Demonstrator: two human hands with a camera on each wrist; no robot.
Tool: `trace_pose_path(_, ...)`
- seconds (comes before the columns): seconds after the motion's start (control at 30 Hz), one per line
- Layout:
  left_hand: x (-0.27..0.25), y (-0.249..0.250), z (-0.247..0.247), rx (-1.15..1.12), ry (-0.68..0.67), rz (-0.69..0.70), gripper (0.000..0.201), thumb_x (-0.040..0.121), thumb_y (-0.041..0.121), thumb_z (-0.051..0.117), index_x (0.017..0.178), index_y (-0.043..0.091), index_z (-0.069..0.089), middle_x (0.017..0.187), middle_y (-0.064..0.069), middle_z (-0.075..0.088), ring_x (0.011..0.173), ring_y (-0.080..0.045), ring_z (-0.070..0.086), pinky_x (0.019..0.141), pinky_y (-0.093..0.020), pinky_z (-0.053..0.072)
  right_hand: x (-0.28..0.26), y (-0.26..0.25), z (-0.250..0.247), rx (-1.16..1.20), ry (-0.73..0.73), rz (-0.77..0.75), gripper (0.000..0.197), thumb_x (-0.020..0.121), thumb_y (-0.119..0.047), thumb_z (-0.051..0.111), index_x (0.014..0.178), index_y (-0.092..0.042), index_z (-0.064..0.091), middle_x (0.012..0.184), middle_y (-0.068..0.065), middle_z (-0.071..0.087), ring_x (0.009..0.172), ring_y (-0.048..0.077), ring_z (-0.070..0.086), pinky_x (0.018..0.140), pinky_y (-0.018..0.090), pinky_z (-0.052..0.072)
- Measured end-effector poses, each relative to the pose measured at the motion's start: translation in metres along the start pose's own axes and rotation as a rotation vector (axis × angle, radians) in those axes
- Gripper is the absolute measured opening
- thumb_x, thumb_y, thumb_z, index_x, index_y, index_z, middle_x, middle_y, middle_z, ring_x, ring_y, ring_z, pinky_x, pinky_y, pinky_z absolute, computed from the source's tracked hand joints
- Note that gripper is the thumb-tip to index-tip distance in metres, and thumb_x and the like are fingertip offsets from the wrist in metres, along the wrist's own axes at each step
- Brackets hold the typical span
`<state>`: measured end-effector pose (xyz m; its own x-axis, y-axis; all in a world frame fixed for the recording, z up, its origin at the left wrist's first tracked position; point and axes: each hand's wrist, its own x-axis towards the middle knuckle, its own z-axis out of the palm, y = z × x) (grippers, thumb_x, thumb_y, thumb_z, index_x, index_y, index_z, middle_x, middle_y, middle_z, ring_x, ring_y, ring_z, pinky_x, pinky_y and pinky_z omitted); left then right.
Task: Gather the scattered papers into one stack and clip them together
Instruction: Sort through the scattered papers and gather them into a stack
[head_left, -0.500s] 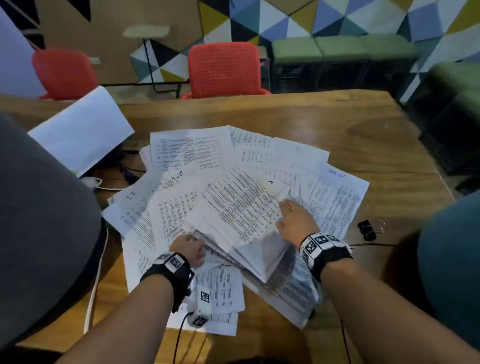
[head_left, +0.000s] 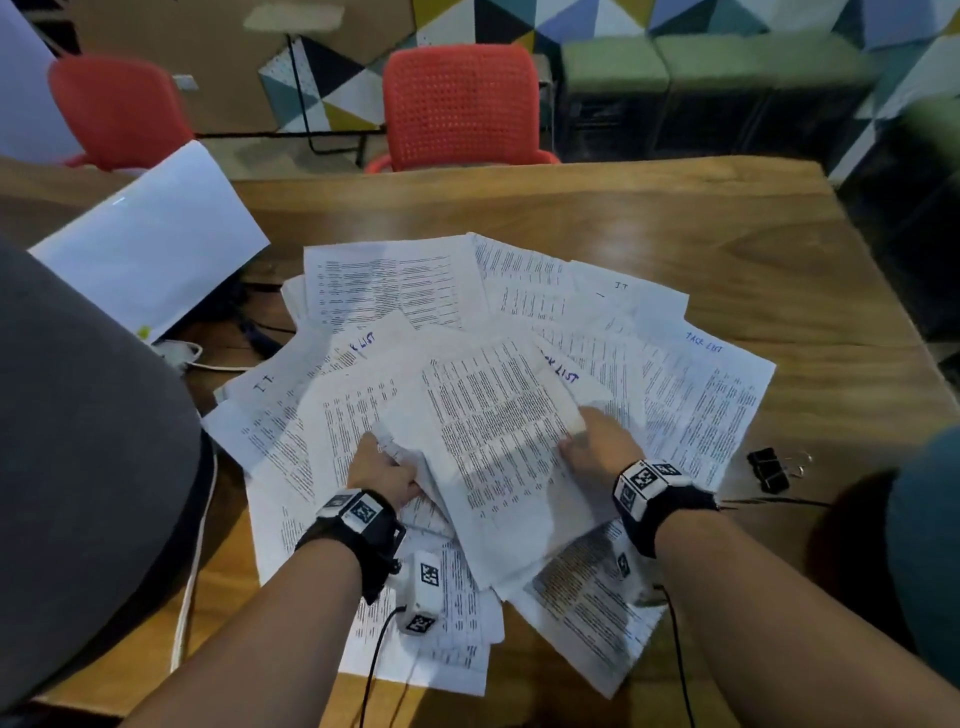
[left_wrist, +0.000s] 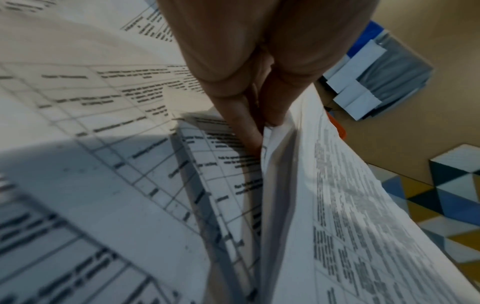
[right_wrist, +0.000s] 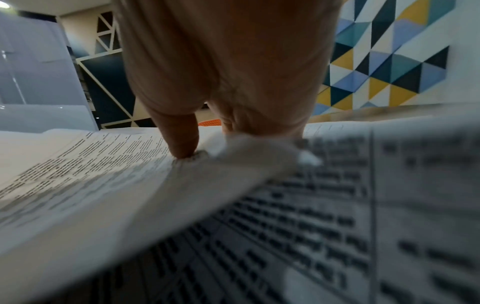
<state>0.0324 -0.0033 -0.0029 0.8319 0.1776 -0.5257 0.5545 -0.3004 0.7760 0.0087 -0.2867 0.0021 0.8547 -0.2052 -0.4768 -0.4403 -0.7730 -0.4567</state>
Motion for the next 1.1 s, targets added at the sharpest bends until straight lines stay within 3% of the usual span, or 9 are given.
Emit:
trace_pose_path(0.1, 0.013, -0.005, -0.006, 0.096, -0.003, 0.074, 0.021, 0.085, 0.01, 0.059, 0.086, 0.025, 0.043, 0.085, -0.021, 0.065, 0.076, -0.033, 0.067, 0.066, -0.061, 0.056, -0.008, 0.0, 0.006, 0.045, 0.028, 0.005, 0.026, 0.088, -0.032, 0.058, 0.103, -0.012, 0.049, 0.093, 0.004, 0.054, 0.088, 0.025, 0.057, 0.073, 0.03, 0.044)
trace_pose_path(0.23, 0.021, -0.002, -0.014, 0.146, 0.058, 0.066, 0.02, 0.089, 0.021, 0.06, 0.081, 0.016, 0.042, 0.087, -0.02, 0.065, 0.085, -0.037, 0.067, 0.074, -0.05, 0.057, -0.015, 0.005, 0.007, 0.057, 0.261, -0.054, 0.038, 0.089, -0.023, 0.06, 0.058, -0.012, 0.041, 0.065, 0.004, 0.04, 0.055, 0.017, 0.04, 0.048, 0.023, 0.024)
trace_pose_path(0.4, 0.018, 0.006, -0.03, 0.113, 0.136, -0.101, 0.028, 0.085, 0.013, 0.065, 0.106, 0.002, 0.05, 0.104, -0.012, 0.063, 0.097, -0.034, 0.063, 0.086, -0.033, 0.053, -0.028, 0.016, -0.004, 0.127, 0.442, 0.164, 0.024, 0.094, -0.022, 0.052, 0.077, -0.006, 0.051, 0.071, 0.01, 0.051, 0.071, 0.027, 0.051, 0.061, 0.027, 0.032)
trace_pose_path(0.53, 0.009, 0.004, -0.032, 0.036, -0.106, -0.206, 0.019, 0.087, 0.01, 0.067, 0.094, 0.0, 0.052, 0.085, -0.021, 0.063, 0.076, -0.032, 0.066, 0.063, -0.035, 0.057, -0.031, 0.018, -0.007, 0.291, 0.567, 0.259, 0.028, 0.094, -0.019, 0.049, 0.07, -0.004, 0.049, 0.066, 0.01, 0.049, 0.065, 0.024, 0.046, 0.06, 0.028, 0.034)
trace_pose_path(0.63, -0.003, 0.005, -0.036, -0.07, -0.239, -0.262, 0.018, 0.084, 0.014, 0.071, 0.086, 0.002, 0.058, 0.087, -0.021, 0.067, 0.067, -0.028, 0.068, 0.064, -0.038, 0.058, -0.03, 0.013, 0.0, 0.341, 0.55, 0.285, 0.028, 0.092, -0.015, 0.048, 0.071, 0.003, 0.053, 0.07, 0.016, 0.05, 0.067, 0.026, 0.048, 0.061, 0.03, 0.04)
trace_pose_path(0.73, 0.001, 0.007, -0.042, -0.089, -0.127, -0.168, 0.021, 0.088, 0.029, 0.068, 0.103, 0.015, 0.061, 0.101, -0.014, 0.067, 0.081, -0.03, 0.07, 0.064, -0.039, 0.061, -0.031, 0.01, 0.016, 0.352, 0.492, 0.321, 0.028, 0.091, -0.013, 0.049, 0.065, -0.004, 0.043, 0.064, 0.014, 0.04, 0.062, 0.023, 0.042, 0.059, 0.027, 0.032)
trace_pose_path(0.87, -0.003, 0.009, -0.043, 0.19, -0.147, -0.015, 0.007, 0.088, 0.014, 0.066, 0.083, 0.01, 0.067, 0.087, -0.014, 0.069, 0.062, -0.02, 0.064, 0.049, -0.026, 0.053, -0.035, 0.005, 0.036, 0.408, 0.402, 0.351, 0.036, 0.09, -0.014, 0.053, 0.06, -0.011, 0.032, 0.06, 0.007, 0.032, 0.055, 0.022, 0.035, 0.052, 0.028, 0.025)
trace_pose_path(0.97, -0.009, 0.005, -0.038, 0.44, -0.297, -0.011, 0.017, 0.073, 0.01, 0.075, 0.08, -0.005, 0.07, 0.074, -0.01, 0.064, 0.064, -0.02, 0.06, 0.066, -0.036, 0.057, -0.037, -0.004, 0.045, 0.467, 0.387, 0.329, 0.026, 0.09, -0.015, 0.053, 0.069, -0.008, 0.04, 0.068, 0.009, 0.04, 0.064, 0.022, 0.042, 0.058, 0.029, 0.031)
trace_pose_path(1.1, -0.001, 0.005, -0.038, 0.554, -0.131, 0.086, 0.038, 0.061, 0.022, 0.069, 0.099, 0.025, 0.067, 0.107, -0.004, 0.062, 0.091, -0.021, 0.063, 0.078, -0.031, 0.057, -0.038, -0.015, 0.051, 0.514, 0.407, 0.284, 0.024, 0.091, -0.013, 0.047, 0.07, -0.011, 0.035, 0.069, 0.007, 0.035, 0.072, 0.02, 0.039, 0.063, 0.03, 0.03)
